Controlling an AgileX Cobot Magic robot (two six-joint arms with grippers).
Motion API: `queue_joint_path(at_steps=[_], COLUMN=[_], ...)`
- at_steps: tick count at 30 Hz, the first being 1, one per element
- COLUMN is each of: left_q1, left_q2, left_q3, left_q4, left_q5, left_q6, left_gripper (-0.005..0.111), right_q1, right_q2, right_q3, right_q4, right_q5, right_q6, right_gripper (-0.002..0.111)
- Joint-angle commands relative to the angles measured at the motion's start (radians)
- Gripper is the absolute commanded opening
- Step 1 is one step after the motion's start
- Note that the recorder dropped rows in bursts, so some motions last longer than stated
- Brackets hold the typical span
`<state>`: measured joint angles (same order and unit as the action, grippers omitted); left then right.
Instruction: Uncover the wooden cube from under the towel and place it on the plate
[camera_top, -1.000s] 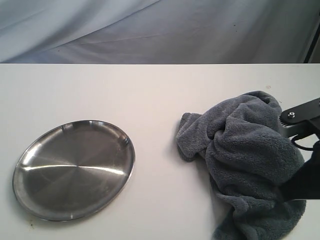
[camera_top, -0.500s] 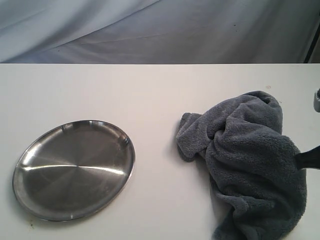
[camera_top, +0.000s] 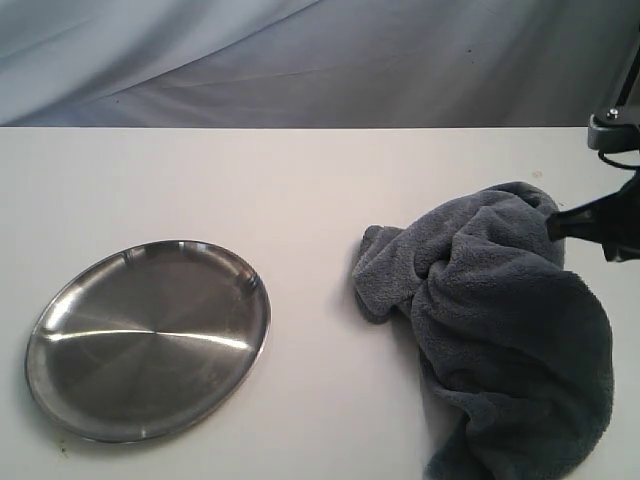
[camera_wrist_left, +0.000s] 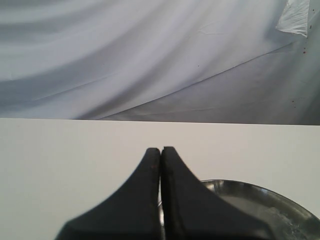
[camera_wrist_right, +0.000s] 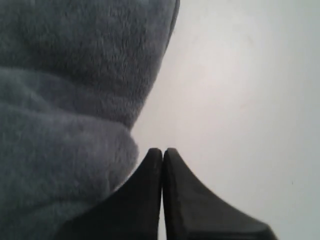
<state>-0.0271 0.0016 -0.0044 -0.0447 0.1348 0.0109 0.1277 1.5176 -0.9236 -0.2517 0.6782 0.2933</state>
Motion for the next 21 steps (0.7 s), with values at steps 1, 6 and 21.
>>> queue_joint_path(at_steps=[1,6,21], left_q1=[-0.001,-0.001,-0.001], left_q2=[-0.002,-0.002,-0.002], left_q3=[0.004,0.004,0.004], left_q4=[0.001,0.001,0.001], left_q5=[-0.002,-0.002,-0.002], left_q6=[-0.001,-0.003,-0.003], left_gripper=[0.001,0.001,0.001], right_q1=[-0.012,-0.009,0.063], right_q2=[0.098,0.225,0.357], right_q3=[-0.127,-0.249,-0.405], right_q4=[0.017,0.146,0.519], right_q5=[-0.008,-0.008,0.024], right_q6=[-0.034,-0.140,-0.449], right_gripper=[0.000,0.000,0.000])
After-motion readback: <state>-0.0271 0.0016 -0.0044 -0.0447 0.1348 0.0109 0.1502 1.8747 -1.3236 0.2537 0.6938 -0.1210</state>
